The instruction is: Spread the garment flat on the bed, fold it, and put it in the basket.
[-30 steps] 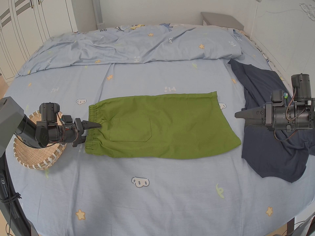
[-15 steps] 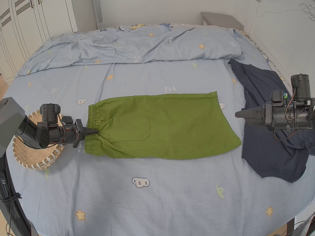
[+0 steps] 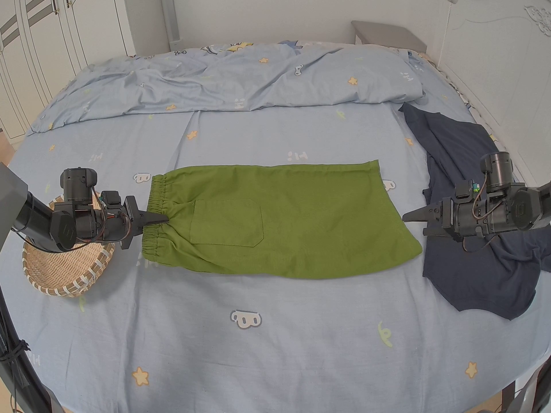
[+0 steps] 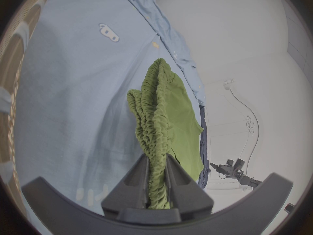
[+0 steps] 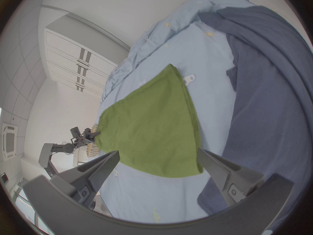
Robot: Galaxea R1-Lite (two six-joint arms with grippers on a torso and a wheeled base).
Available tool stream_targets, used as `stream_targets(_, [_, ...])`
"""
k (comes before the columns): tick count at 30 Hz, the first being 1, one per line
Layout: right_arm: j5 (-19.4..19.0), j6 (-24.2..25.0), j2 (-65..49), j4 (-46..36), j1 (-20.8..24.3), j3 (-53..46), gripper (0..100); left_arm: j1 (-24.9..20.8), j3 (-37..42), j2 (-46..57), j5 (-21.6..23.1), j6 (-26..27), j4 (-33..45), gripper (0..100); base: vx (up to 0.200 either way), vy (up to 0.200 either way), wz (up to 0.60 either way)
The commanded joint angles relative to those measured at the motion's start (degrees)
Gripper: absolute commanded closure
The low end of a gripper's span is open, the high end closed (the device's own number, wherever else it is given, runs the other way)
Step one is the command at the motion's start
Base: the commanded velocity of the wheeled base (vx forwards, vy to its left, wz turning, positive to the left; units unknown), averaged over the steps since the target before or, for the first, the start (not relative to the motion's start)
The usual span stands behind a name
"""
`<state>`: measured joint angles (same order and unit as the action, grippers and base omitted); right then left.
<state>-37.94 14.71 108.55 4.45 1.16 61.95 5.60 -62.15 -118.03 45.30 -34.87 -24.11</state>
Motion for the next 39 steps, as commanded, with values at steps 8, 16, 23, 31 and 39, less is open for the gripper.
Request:
stream_targets(8, [-0.38, -0.83, 10.2, 0.03, -0.37, 2.65, 0, 0.03, 0.1, 1.22, -0.04, -0.03, -0.06, 100, 0.0, 0.0, 0.0])
stream_targets(16, [-3.02, -0.3, 13.89, -0.58, -0.02, 4.49, 0, 0.03, 0.01, 1.05, 0.05, -0.03, -0.14, 100, 0.0, 0.0, 0.0])
stream_targets(23, [-9.26, -0.04, 17.84, -5.06, -0.37, 9.85, 0, -0.06, 0.1, 1.31, 0.14, -0.03, 0.03, 100, 0.0, 0.0, 0.0])
stream_targets(31, [-14.53, 0.05, 20.74, -10.25, -2.21, 15.04, 0, 0.03, -0.08, 0.96, 0.14, -0.03, -0.06, 100, 0.0, 0.0, 0.0])
stream_targets(39, [-18.14, -0.21, 21.18, -14.38, -3.27, 17.41, 100, 0.03, -0.17, 0.87, 0.14, -0.03, -0.06, 100, 0.0, 0.0, 0.0])
